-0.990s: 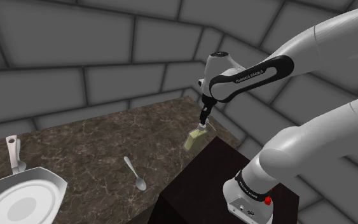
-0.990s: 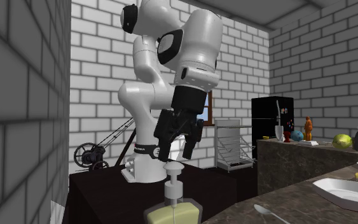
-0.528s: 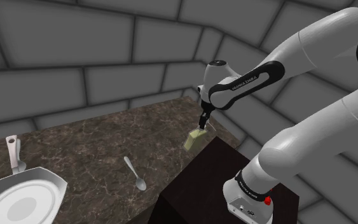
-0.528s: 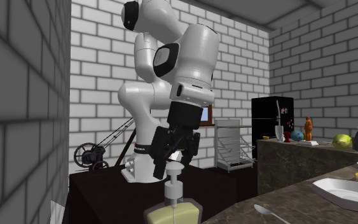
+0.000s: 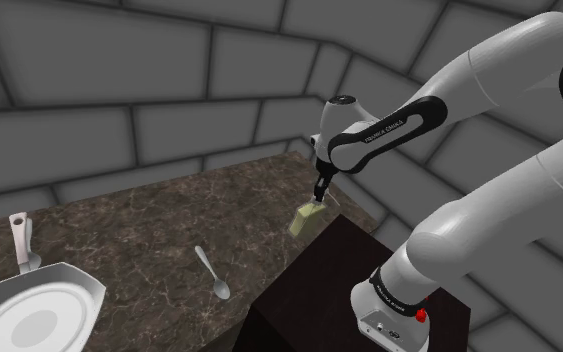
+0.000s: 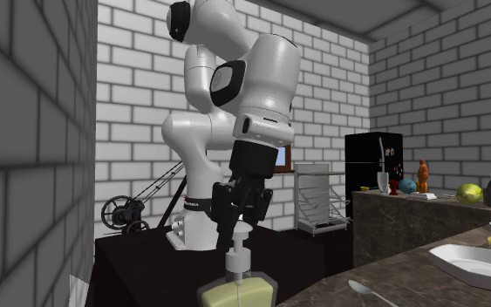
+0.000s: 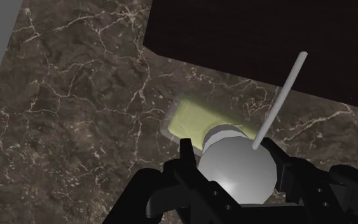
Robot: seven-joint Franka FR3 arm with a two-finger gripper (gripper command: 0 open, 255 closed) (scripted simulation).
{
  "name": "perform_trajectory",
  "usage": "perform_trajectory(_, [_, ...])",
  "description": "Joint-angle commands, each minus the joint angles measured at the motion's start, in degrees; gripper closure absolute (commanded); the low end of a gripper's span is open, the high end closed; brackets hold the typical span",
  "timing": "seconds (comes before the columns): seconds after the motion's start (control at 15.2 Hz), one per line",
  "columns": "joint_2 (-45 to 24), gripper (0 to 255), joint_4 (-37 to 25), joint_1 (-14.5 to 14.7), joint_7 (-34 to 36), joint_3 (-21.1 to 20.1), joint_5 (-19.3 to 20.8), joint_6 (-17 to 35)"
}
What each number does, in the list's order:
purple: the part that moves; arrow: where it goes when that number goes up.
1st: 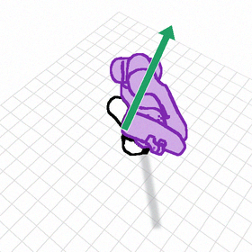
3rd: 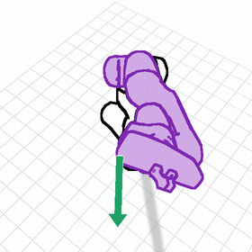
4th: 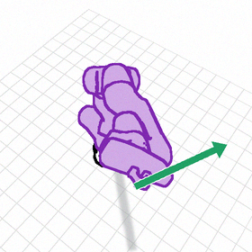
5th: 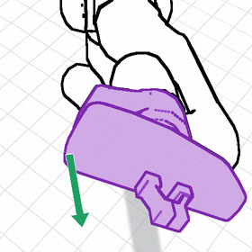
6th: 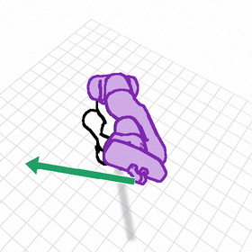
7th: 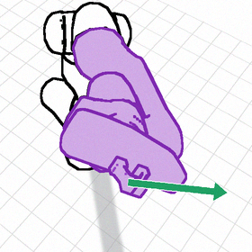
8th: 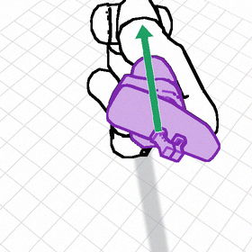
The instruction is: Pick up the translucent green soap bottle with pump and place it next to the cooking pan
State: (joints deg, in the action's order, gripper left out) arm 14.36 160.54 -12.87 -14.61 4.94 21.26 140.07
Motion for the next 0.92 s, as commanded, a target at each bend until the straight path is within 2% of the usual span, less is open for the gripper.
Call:
perform_trajectory(0.0, [0.0,255,0.0,0.0,0.0,0.0,0.0,0.0])
perform_trajectory(0.46, [0.0,255,0.0,0.0,0.0,0.0,0.0,0.0])
perform_trajectory(0.86, [5.1,255,-1.1,0.7,-2.0,0.0,-1.9,-6.1])
